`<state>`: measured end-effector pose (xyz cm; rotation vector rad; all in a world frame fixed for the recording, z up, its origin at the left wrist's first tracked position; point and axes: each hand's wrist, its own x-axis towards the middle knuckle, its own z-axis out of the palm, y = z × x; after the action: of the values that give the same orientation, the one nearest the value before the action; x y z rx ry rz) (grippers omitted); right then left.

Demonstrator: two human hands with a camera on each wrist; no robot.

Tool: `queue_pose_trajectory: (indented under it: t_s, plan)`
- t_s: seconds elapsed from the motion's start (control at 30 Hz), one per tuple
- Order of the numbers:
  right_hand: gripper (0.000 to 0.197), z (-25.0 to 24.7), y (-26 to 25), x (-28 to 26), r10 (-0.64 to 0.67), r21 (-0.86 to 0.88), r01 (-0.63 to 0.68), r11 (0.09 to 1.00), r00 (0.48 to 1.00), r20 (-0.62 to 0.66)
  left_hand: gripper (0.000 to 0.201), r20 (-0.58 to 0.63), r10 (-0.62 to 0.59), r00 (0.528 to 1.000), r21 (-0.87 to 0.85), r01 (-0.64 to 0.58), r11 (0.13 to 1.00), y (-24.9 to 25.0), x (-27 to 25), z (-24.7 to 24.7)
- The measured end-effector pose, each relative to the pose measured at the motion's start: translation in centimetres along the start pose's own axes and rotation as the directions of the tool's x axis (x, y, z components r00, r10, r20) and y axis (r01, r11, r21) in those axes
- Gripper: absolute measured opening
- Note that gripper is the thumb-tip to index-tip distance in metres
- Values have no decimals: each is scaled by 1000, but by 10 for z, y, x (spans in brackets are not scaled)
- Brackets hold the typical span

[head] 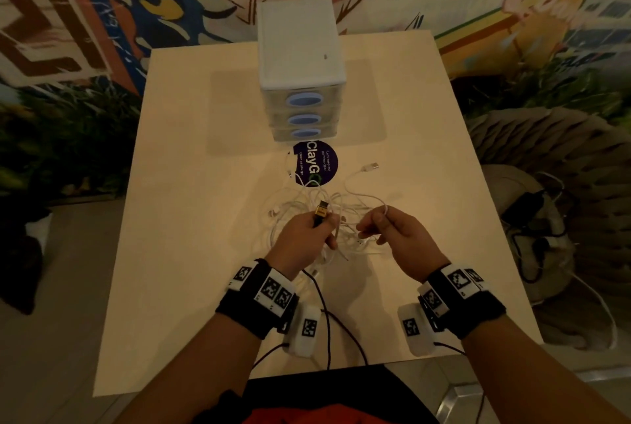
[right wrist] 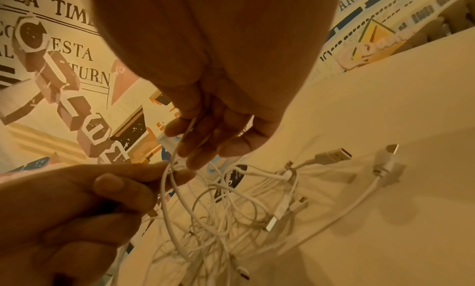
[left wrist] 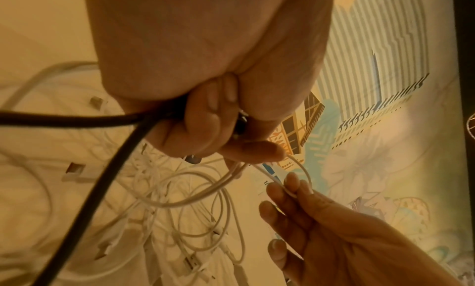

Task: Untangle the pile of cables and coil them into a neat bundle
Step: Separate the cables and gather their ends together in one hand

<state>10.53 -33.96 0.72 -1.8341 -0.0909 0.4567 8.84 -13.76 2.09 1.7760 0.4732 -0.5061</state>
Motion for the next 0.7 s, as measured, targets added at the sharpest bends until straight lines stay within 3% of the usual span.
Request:
queue_pose_trajectory:
  t_s: [0.13, 0.43, 0.7]
  plan:
    - [28, 5, 5, 2, 9, 32, -7, 999, 999, -47, 42, -47, 6, 999, -30, -7, 1000, -4, -2, -4]
    - [20, 19, 1, 12, 79, 115, -75, 990, 997, -27, 33, -107, 67, 992, -119, -80, 990, -10, -7, -4]
    - [18, 26, -5, 15, 101, 239, -88, 967, 994, -40, 24, 14, 132, 991, -122, -130, 984, -19, -8, -20]
